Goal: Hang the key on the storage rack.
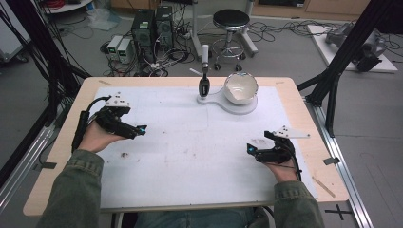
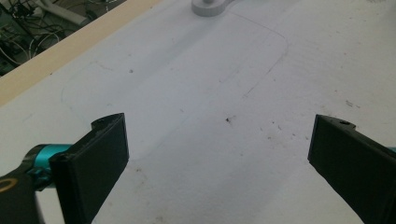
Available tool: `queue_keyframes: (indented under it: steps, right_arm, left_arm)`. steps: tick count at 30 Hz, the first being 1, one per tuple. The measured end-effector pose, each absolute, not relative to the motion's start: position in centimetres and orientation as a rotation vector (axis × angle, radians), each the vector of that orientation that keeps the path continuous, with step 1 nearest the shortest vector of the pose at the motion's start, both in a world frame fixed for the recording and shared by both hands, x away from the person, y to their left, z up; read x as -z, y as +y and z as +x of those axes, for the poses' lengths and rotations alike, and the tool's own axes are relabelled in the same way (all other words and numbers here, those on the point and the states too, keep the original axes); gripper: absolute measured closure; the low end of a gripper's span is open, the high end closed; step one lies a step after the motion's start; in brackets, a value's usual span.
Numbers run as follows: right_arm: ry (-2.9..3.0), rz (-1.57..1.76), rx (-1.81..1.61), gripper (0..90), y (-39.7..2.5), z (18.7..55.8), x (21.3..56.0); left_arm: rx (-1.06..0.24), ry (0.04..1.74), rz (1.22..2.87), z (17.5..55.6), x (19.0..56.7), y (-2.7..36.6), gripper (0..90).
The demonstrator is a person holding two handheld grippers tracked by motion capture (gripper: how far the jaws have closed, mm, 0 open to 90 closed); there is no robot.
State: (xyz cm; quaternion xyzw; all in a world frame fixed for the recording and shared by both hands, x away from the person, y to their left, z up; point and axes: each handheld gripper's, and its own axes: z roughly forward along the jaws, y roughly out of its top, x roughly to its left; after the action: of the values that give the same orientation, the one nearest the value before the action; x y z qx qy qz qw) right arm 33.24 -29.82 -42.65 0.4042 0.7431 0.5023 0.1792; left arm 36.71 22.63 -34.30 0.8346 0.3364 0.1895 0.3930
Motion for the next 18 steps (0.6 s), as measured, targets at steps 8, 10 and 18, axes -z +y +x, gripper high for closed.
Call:
queue_keyframes:
  steps: [8, 10, 18]
  right_arm:
    - [2.104, 1.144, -1.413, 0.6, -29.8, 33.2, 42.6]
    - [2.106, 1.139, -1.408, 0.6, -29.8, 33.1, 42.7]
    - [2.102, 1.155, -1.401, 0.6, -29.9, 33.0, 42.7]
  left_arm:
    - [-0.493, 0.903, 2.032, 34.5, 36.2, 24.8, 5.7]
    - [-0.494, 0.918, 1.997, 34.2, 36.7, 25.2, 5.7]
    - [-0.549, 0.976, 1.899, 32.8, 38.6, 27.0, 5.7]
